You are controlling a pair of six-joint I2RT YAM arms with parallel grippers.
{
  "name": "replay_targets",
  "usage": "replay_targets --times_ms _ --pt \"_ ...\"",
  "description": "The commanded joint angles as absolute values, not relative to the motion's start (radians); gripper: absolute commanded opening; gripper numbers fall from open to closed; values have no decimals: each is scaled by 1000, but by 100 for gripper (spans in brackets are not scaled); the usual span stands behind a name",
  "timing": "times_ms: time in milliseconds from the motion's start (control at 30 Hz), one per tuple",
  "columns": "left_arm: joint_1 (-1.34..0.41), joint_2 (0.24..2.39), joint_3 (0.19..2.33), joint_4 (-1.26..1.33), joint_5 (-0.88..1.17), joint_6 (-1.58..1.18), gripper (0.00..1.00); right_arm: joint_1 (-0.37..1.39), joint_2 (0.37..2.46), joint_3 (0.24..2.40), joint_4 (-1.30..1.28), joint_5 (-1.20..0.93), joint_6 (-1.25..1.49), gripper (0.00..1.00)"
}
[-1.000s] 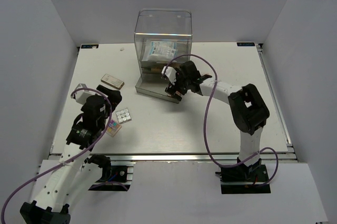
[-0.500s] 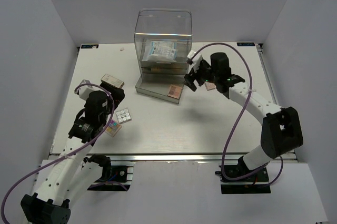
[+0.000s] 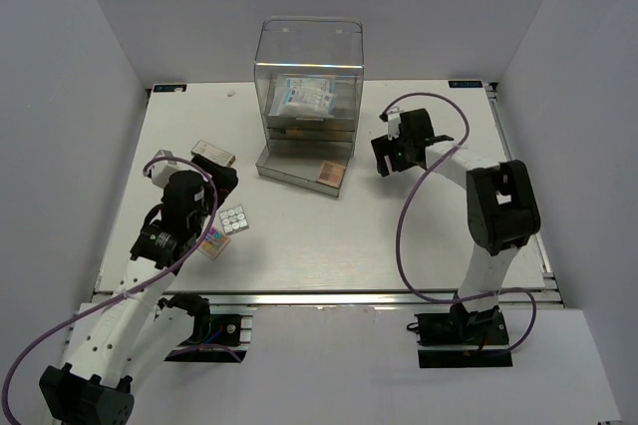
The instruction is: Organize the makeup
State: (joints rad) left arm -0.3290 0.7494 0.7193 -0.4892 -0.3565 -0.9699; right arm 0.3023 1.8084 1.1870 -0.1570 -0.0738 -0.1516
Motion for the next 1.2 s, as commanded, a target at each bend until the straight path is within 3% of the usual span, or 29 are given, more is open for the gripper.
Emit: replay_targets --times_ms 0,300,667,867,1067,1167 --pt "-324 738 749 -514 -368 -971 98 285 1882 1293 -178 -5 -103 81" --pt "-324 670 712 -552 -391 -1014 98 242 1992 1384 -179 -15 -149 80" --pt "-322 736 735 -528 -370 -994 98 230 2075 1433 -193 -46 -189 80" --pt "-324 729 729 -526 -371 -999 98 216 2092 1425 -204 -67 -193 74" --pt "-324 729 727 -526 -368 -1000 98 203 2086 1405 -221 -120 -202 56" --pt "-324 729 727 -525 -367 -1002 98 193 2074 1402 -235 -150 -222 29"
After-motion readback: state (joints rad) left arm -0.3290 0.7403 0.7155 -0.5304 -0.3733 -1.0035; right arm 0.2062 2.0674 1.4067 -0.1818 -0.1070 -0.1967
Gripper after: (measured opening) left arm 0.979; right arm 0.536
